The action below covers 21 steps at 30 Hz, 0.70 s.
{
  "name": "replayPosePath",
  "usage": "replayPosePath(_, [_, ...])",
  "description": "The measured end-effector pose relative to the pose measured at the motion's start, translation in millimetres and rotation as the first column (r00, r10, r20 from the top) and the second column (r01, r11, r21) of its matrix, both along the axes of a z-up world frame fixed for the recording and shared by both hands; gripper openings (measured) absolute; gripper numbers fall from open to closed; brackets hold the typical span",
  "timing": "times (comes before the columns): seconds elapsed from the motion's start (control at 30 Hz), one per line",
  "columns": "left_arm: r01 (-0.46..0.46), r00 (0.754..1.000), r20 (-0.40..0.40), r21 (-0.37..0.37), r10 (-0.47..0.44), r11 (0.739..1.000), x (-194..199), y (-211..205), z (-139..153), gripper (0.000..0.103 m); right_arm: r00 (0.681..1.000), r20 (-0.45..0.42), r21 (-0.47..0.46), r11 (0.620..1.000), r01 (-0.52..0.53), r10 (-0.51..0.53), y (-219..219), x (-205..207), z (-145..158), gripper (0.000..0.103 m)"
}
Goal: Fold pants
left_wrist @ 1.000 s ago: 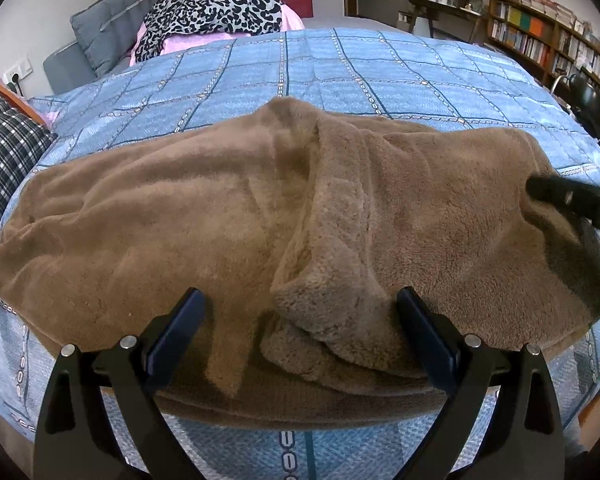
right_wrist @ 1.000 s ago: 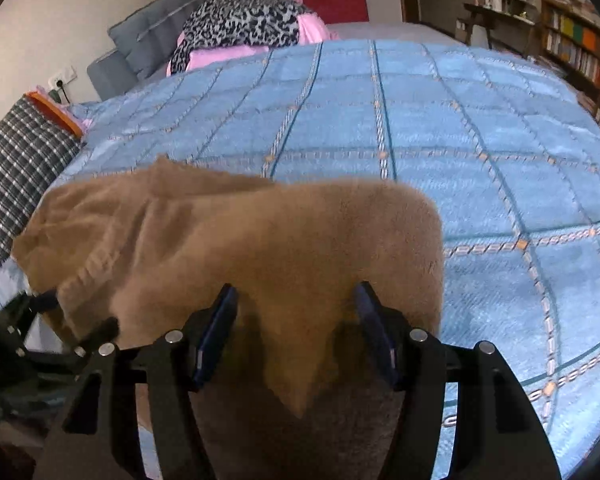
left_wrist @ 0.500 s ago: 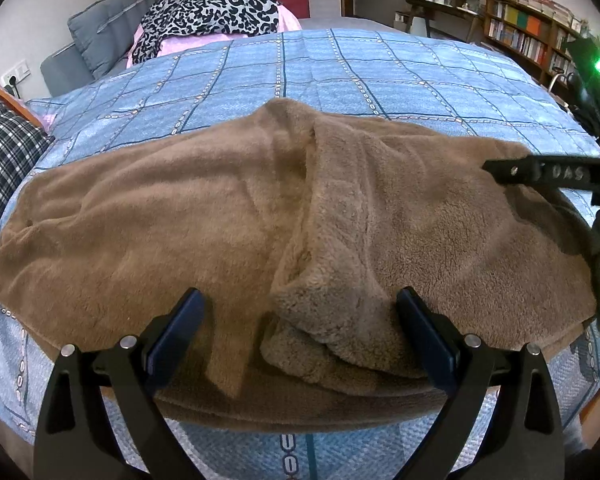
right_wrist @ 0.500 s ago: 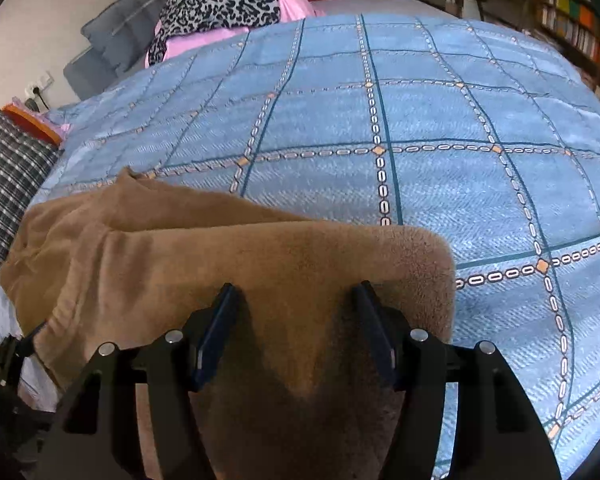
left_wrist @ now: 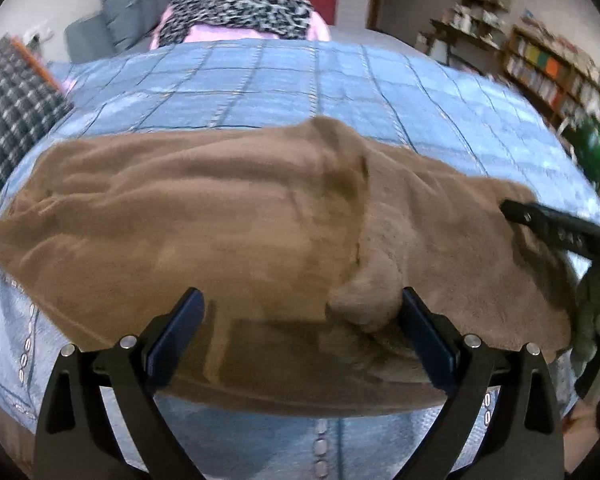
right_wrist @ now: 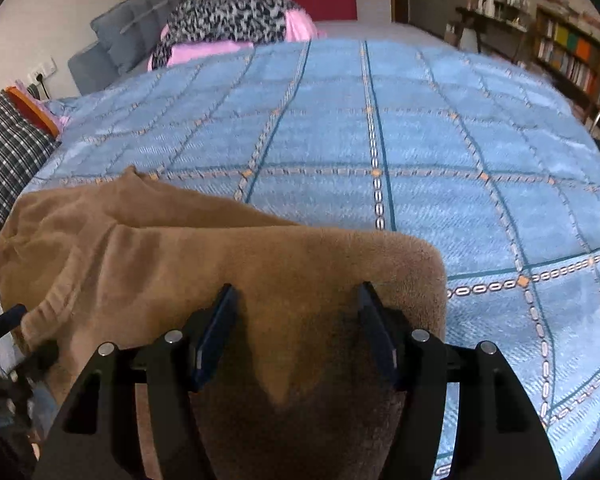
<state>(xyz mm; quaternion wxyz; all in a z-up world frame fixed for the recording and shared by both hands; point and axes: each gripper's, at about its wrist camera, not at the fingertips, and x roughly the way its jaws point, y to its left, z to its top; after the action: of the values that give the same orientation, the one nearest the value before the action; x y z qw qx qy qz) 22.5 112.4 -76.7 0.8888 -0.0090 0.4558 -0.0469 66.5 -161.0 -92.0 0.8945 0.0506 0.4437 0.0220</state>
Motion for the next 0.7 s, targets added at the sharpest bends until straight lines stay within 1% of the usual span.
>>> replayPosePath(0.1, [-0.037, 0.999, -0.015, -0.087, 0.036, 0.996, -1, 21, 7, 0.098, 0.999, 0.046, -0.01, 1.0, 0.002, -0.001, 7, -8, 11, 0.062])
replayPosePath(0.2, [-0.096, 0.995, 0.01, -0.081, 0.098, 0.992, -4, 36, 16, 0.098, 0.996, 0.088, -0.014, 1.0, -0.007, 0.008, 15, -15, 21, 0.063])
replayPosePath(0.23, [-0.111, 0.993, 0.02, -0.091, 0.113, 0.99, -4, 44, 21, 0.098, 0.995, 0.096, -0.01, 1.0, -0.014, 0.015, 17, -17, 24, 0.063])
replayPosePath(0.3, [-0.14, 0.989, 0.038, -0.095, 0.144, 0.986, -5, 57, 27, 0.098, 0.995, 0.1, 0.003, 1.0, -0.031, 0.031, 22, -20, 26, 0.063])
replayPosePath(0.37, [-0.184, 0.981, 0.054, -0.079, 0.188, 0.98, -5, 72, 31, 0.098, 0.994, 0.098, 0.013, 0.998, -0.058, 0.057, 30, -23, 26, 0.063])
replayPosePath(0.43, [-0.236, 0.969, 0.054, -0.068, 0.24, 0.969, -4, 90, 31, 0.098, 0.992, 0.099, 0.015, 0.996, -0.086, 0.084, 39, -27, 25, 0.063])
replayPosePath(0.5, [-0.316, 0.947, 0.043, -0.056, 0.319, 0.947, -3, 114, 29, 0.098, 0.99, 0.094, 0.021, 0.994, -0.104, 0.102, 47, -29, 22, 0.063])
replayPosePath(0.53, [-0.339, 0.939, 0.041, -0.055, 0.341, 0.939, -3, 121, 28, 0.098, 0.99, 0.087, 0.03, 0.993, -0.116, 0.113, 51, -31, 20, 0.063])
replayPosePath(0.57, [-0.374, 0.926, 0.039, -0.055, 0.377, 0.926, -3, 135, 27, 0.098, 0.989, 0.085, 0.033, 0.992, -0.122, 0.119, 53, -32, 19, 0.063])
replayPosePath(0.7, [-0.46, 0.885, 0.038, -0.078, 0.463, 0.885, -3, 170, 27, 0.098, 0.986, 0.074, 0.034, 0.988, -0.151, 0.148, 66, -37, 14, 0.063])
